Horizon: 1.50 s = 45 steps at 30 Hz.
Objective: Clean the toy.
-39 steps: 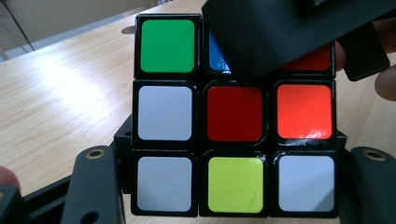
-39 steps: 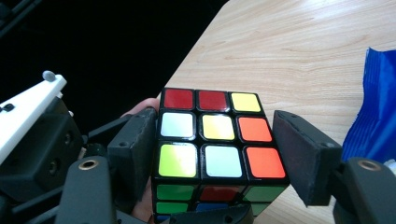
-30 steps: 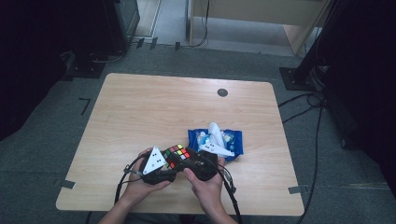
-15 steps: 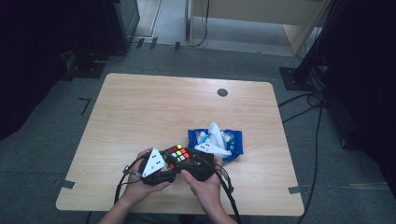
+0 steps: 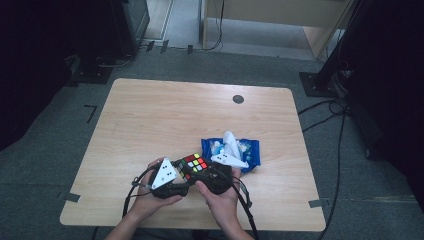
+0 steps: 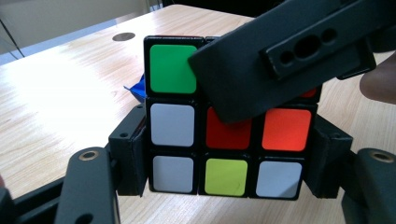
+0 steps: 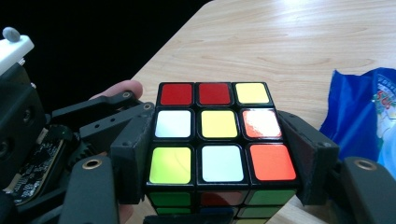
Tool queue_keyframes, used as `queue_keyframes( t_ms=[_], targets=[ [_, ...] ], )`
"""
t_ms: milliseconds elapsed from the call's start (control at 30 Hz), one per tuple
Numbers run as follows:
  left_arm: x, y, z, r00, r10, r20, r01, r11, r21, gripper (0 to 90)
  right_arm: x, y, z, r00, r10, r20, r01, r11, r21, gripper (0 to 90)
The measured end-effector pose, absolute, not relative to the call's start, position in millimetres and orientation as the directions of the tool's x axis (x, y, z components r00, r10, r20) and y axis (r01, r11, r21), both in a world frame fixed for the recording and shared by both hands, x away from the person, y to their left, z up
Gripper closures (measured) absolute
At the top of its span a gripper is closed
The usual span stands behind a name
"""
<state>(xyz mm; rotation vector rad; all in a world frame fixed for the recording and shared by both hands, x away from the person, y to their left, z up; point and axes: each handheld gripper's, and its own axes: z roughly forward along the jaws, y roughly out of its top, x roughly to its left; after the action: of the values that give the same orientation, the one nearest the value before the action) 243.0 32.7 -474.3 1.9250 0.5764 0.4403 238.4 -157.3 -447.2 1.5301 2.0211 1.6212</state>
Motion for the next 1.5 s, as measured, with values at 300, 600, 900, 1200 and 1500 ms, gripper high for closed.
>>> queue_keyframes(
  t_ms=[300, 600, 900, 1200, 1500],
  targets=[
    [241.9, 34.6, -473.5, 0.819, 0.570, 0.064, 0.179, -0.360, 0.916, 33.6, 238.9, -153.9, -449.7, -0.485, 0.744, 0.459, 0.622, -0.075, 0.779, 34.2],
    [251.5, 49.4, -472.9, 0.787, 0.616, 0.026, 0.226, -0.327, 0.917, 33.9, 247.1, -188.1, -427.3, -0.506, 0.724, 0.469, 0.536, -0.161, 0.828, 28.9],
    [254.3, 53.0, -472.9, 0.775, 0.631, 0.026, 0.238, -0.330, 0.913, 33.9, 268.4, -239.1, -440.9, -0.311, 0.923, 0.225, 0.494, -0.045, 0.868, 52.6],
    [254.5, 52.9, -474.2, 0.772, 0.634, 0.028, 0.241, -0.334, 0.911, 33.9, 285.5, -241.9, -484.9, -0.215, 0.969, 0.124, 0.563, 0.019, 0.826, 67.8],
    [254.9, 53.9, -473.6, 0.771, 0.636, 0.027, 0.242, -0.332, 0.912, 33.9, 278.9, -259.6, -473.1, -0.205, 0.969, 0.138, 0.483, -0.023, 0.876, 90.0]
  ],
)
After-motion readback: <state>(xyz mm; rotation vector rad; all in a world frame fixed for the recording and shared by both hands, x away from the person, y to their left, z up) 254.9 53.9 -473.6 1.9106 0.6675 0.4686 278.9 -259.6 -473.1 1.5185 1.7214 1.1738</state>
